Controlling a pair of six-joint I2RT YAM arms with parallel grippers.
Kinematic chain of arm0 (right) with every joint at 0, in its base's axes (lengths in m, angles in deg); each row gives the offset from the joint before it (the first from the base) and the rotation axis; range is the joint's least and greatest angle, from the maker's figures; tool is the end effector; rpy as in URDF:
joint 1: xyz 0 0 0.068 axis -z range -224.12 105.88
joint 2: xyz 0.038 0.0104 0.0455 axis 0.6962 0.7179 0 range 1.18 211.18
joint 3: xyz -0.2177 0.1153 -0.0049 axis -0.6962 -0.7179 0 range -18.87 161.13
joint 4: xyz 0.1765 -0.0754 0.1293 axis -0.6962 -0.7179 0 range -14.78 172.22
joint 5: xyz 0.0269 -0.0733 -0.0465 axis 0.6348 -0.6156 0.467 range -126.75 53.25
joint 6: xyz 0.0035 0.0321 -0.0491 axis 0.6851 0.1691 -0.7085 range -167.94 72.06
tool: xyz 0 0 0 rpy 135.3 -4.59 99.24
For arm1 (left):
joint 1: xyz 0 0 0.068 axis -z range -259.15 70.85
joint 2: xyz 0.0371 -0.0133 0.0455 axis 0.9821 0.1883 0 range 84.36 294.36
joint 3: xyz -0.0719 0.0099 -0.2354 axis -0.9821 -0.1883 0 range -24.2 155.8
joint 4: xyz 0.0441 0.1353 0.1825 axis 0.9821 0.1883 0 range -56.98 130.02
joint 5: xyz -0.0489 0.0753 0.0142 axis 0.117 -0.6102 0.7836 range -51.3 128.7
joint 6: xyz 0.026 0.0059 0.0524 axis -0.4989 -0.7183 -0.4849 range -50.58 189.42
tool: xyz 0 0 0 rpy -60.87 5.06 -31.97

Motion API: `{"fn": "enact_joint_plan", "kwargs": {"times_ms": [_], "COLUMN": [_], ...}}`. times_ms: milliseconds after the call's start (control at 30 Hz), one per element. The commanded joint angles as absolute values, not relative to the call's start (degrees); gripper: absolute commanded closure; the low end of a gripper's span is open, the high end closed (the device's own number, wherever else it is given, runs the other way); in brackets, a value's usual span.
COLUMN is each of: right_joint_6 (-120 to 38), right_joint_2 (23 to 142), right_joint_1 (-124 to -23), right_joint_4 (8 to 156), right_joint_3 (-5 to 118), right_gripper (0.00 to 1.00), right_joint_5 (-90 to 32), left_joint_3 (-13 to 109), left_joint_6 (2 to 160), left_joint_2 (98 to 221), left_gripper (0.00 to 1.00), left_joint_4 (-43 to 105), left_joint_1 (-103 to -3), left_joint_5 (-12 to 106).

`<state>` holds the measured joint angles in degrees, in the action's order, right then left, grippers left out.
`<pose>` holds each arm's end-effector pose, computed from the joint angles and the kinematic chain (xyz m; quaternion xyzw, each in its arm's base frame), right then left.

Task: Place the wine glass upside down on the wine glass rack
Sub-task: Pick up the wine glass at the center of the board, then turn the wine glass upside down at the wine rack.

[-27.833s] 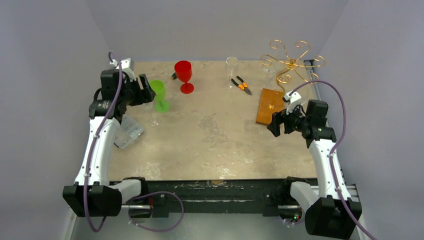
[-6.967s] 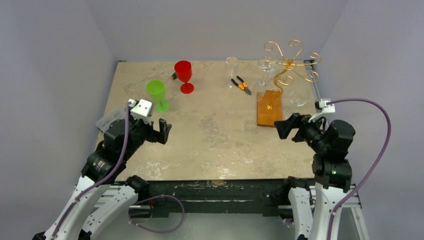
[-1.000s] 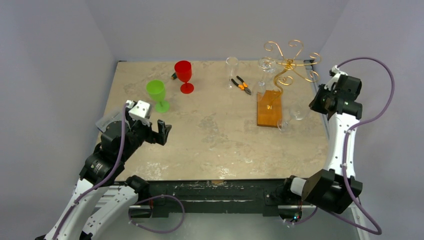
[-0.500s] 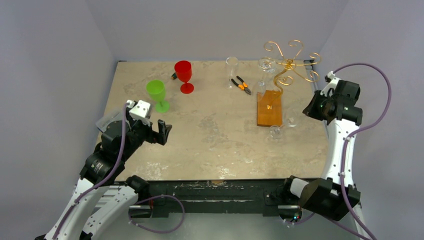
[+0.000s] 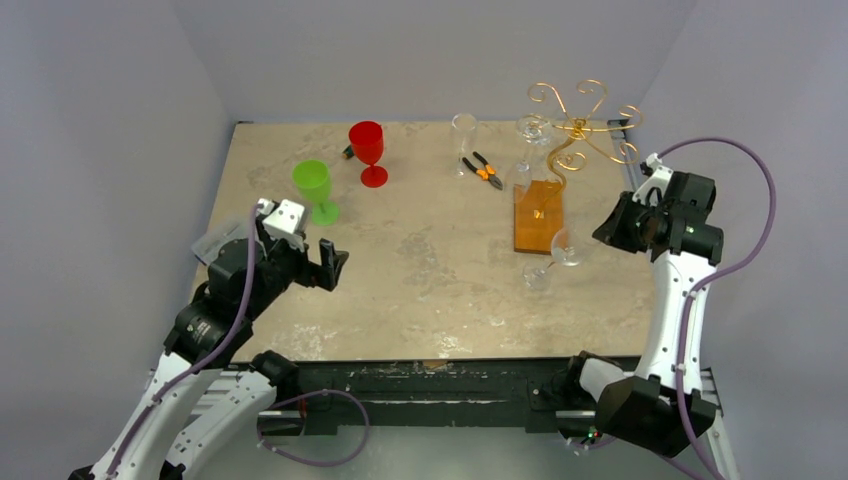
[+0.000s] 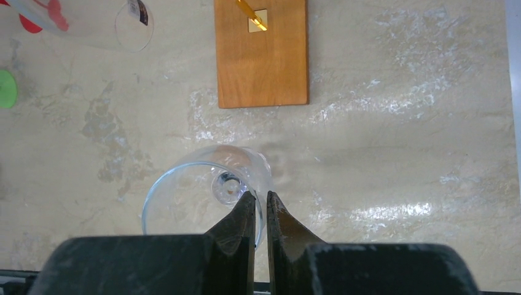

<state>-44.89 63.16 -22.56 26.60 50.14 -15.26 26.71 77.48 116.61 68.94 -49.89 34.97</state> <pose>0.1804 -0.0545 0.3228 0.1314 0.9119 0.1163 0.3709 0.1005 -0.0530 0.3301 0.1290 0.7946 -0.1648 0.5700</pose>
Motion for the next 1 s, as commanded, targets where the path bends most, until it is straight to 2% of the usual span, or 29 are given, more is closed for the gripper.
{"fn": "enact_joint_plan", "kwargs": {"times_ms": [0, 200, 567, 967], "right_joint_6": [-43.81, -43.87, -44.07, -42.48], "right_joint_2": [61.36, 61.04, 60.27, 59.64], "right_joint_1": [-22.98, -23.45, -25.31, -28.02], "right_joint_4": [26.62, 25.87, 25.03, 25.96], "right_joint_3": [50.45, 49.72, 48.72, 46.99], "right_gripper": [1.00, 1.00, 1.00, 0.99], "right_joint_5": [-10.81, -9.08, -7.51, -6.43], "left_joint_3": [26.47, 20.41, 4.76, 0.94], "left_joint_6": [83.66, 97.68, 117.72, 127.51], "left_joint_2": [116.83, 115.36, 118.24, 131.83], "left_gripper": [0.08, 0.08, 0.06, 0.05], "left_joint_4": [66.04, 60.48, 43.29, 24.61], "left_joint_1": [-50.32, -50.39, -49.74, -38.39], "left_joint_5": [39.59, 48.12, 56.08, 48.67]}}
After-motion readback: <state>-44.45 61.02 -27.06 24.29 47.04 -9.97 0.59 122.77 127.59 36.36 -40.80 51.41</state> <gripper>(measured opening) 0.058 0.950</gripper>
